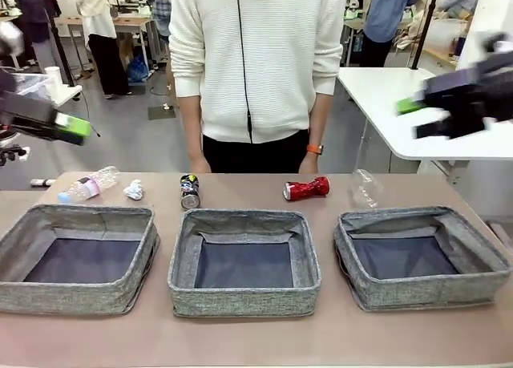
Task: Sort the waste into the appropriate baskets.
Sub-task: Pick up the waste item pointed out by the person.
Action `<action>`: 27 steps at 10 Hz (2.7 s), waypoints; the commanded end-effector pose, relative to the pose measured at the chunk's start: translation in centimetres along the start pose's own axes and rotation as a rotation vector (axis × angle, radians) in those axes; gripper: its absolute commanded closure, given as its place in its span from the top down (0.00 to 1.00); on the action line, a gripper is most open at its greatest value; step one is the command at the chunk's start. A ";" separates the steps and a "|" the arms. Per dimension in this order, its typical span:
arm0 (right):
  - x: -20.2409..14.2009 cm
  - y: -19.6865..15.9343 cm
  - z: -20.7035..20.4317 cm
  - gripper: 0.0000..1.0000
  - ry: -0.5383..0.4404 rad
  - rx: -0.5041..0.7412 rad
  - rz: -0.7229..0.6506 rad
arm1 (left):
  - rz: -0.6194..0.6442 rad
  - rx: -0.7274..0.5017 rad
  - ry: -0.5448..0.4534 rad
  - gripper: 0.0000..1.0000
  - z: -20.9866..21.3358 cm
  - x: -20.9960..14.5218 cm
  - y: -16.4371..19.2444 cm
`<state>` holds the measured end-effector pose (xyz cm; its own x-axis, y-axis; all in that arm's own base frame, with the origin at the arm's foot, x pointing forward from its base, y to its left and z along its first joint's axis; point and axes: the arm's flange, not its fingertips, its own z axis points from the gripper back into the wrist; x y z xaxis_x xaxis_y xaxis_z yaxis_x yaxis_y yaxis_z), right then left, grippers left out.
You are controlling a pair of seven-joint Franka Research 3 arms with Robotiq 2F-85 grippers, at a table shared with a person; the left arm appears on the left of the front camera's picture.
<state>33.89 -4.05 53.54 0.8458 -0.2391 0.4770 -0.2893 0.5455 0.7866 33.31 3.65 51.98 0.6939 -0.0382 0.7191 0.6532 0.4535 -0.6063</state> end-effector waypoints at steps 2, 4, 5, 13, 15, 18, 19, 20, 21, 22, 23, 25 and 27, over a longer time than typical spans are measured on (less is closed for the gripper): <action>-8.6 -15.9 6.7 1.00 -0.307 0.280 -0.366 | 0.253 0.028 -0.194 1.00 4.2 -8.5 4.1; -2.0 -11.3 8.8 1.00 -0.183 0.170 -0.265 | 0.211 -0.006 -0.161 1.00 6.7 -3.4 4.7; -2.0 -11.3 8.8 1.00 -0.183 0.170 -0.265 | 0.211 -0.006 -0.161 1.00 6.7 -3.4 4.7; -2.0 -11.3 8.8 1.00 -0.183 0.170 -0.265 | 0.211 -0.006 -0.161 1.00 6.7 -3.4 4.7; -2.0 -11.3 8.8 1.00 -0.183 0.170 -0.265 | 0.211 -0.006 -0.161 1.00 6.7 -3.4 4.7; -2.0 -11.3 8.8 1.00 -0.183 0.170 -0.265 | 0.211 -0.006 -0.161 1.00 6.7 -3.4 4.7; -2.0 -11.3 8.8 1.00 -0.183 0.170 -0.265 | 0.211 -0.006 -0.161 1.00 6.7 -3.4 4.7; -2.0 -11.3 8.8 1.00 -0.183 0.170 -0.265 | 0.211 -0.006 -0.161 1.00 6.7 -3.4 4.7; -2.0 -11.3 8.8 1.00 -0.183 0.170 -0.265 | 0.211 -0.006 -0.161 1.00 6.7 -3.4 4.7; -2.0 -11.3 8.8 1.00 -0.183 0.170 -0.265 | 0.211 -0.006 -0.161 1.00 6.7 -3.4 4.7; -2.0 -11.3 8.8 1.00 -0.183 0.170 -0.265 | 0.211 -0.006 -0.161 1.00 6.7 -3.4 4.7; -2.0 -11.3 8.8 1.00 -0.183 0.170 -0.265 | 0.285 0.073 -0.048 1.00 5.3 -1.6 2.7; -2.0 -11.3 8.8 1.00 -0.183 0.170 -0.265 | 0.297 0.378 0.196 1.00 -1.4 4.8 0.1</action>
<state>31.26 -16.83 47.14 0.8237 -0.4998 0.2679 -0.1196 0.3087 0.9436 34.87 5.71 52.74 0.8365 0.0882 0.5408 0.3698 0.6374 -0.6760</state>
